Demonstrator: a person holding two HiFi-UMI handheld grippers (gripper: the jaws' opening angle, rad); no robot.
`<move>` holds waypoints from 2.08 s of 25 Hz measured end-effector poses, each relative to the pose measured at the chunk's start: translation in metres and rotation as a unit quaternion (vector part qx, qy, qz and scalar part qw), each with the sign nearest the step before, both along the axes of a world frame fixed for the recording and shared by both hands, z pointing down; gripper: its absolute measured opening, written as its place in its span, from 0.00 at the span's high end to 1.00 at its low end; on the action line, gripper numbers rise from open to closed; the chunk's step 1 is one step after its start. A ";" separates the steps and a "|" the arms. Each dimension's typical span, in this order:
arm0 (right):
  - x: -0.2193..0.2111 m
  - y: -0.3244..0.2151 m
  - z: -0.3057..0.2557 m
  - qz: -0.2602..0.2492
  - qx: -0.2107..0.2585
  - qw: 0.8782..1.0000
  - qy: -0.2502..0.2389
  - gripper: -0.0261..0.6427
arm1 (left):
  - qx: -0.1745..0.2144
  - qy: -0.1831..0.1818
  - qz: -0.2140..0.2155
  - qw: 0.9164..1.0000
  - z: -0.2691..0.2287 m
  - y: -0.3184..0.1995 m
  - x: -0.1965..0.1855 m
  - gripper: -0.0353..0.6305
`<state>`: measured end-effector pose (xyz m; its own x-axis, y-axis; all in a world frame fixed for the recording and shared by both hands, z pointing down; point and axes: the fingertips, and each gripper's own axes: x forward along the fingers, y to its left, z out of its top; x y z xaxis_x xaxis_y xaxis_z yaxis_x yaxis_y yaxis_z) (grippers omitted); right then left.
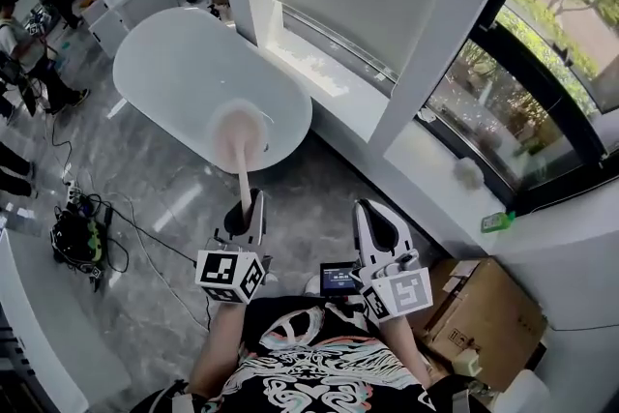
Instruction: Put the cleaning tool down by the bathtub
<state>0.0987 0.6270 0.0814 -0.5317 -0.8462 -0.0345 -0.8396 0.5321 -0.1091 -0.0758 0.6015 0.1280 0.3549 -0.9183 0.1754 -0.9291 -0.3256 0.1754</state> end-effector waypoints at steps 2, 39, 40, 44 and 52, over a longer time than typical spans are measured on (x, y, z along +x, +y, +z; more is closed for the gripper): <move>0.009 -0.002 0.004 0.013 -0.003 1.000 0.005 0.92 | 0.001 0.002 0.004 1.000 0.001 -0.005 0.009 0.90; -0.010 -0.330 0.026 0.068 -0.062 0.995 0.029 0.92 | -0.008 0.004 0.046 0.999 0.003 -0.348 -0.015 0.90; -0.014 -0.341 0.026 0.069 -0.065 0.995 0.030 0.92 | -0.009 0.006 0.047 0.999 0.004 -0.360 -0.020 0.90; -0.028 -0.384 0.030 0.080 -0.075 0.993 0.035 0.92 | -0.014 0.009 0.054 0.998 0.006 -0.408 -0.036 0.90; -0.021 -0.445 0.055 0.076 -0.098 0.992 0.035 0.92 | -0.016 0.009 0.039 0.999 0.019 -0.478 -0.034 0.90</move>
<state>0.0778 0.1823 0.1363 -0.3933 -0.9033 0.1710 -0.9175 0.3738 -0.1359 -0.1096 0.1240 0.1468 0.4282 -0.8820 0.1968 -0.8978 -0.3903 0.2040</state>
